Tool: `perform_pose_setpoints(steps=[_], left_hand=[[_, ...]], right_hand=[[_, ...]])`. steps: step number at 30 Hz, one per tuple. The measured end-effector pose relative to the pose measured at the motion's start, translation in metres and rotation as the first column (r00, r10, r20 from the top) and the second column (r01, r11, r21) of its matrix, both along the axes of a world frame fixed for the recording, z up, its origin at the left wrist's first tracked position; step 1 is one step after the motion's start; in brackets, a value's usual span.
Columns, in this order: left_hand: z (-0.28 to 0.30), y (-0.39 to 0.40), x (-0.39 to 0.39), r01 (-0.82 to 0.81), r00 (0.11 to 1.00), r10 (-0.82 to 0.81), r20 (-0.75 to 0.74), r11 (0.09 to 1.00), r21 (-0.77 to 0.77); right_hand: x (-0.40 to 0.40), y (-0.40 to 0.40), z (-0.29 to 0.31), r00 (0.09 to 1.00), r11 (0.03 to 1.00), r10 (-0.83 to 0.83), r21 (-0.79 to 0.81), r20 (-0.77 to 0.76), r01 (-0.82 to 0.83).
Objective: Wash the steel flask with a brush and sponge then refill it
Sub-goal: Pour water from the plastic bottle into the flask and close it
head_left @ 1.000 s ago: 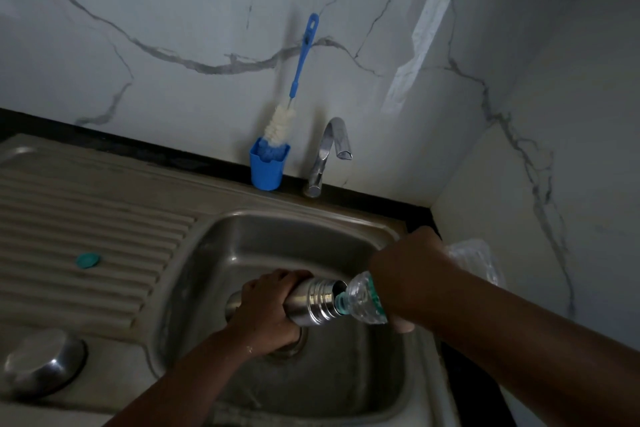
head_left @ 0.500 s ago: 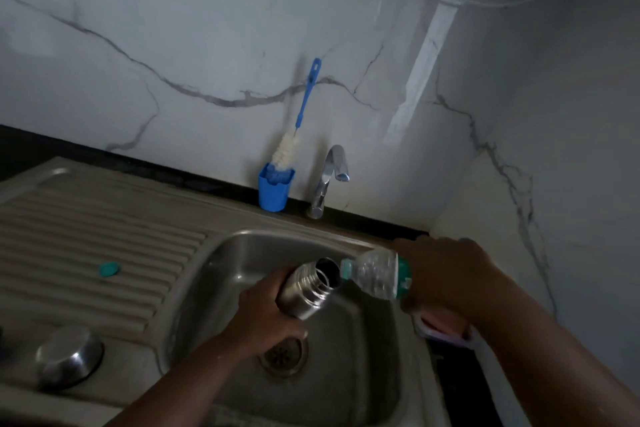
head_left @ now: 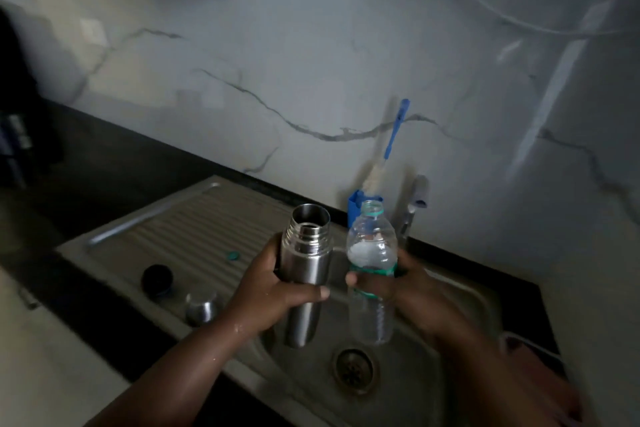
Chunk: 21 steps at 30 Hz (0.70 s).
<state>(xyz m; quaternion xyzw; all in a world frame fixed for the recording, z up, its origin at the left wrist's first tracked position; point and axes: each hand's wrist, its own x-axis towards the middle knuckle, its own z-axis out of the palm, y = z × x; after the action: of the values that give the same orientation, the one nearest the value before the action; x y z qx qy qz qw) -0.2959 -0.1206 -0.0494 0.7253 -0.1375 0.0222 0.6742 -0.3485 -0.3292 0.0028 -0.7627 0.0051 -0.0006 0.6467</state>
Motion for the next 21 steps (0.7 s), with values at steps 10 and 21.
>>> perform_pose_setpoints(steps=[10, 21], left_hand=[[0.041, 0.150, 0.048, -0.277, 0.952, 0.275, 0.132, 0.961, -0.007], [0.000, 0.289, 0.157, -0.331, 0.943, 0.326, 0.067, 0.938, 0.099]], right_hand=[[0.075, 0.118, 0.001, 0.992, 0.997, 0.083, -0.007, 0.095, -0.083], [0.171, 0.238, -0.033, 0.982, 0.999, -0.035, 0.040, 0.184, 0.029]])
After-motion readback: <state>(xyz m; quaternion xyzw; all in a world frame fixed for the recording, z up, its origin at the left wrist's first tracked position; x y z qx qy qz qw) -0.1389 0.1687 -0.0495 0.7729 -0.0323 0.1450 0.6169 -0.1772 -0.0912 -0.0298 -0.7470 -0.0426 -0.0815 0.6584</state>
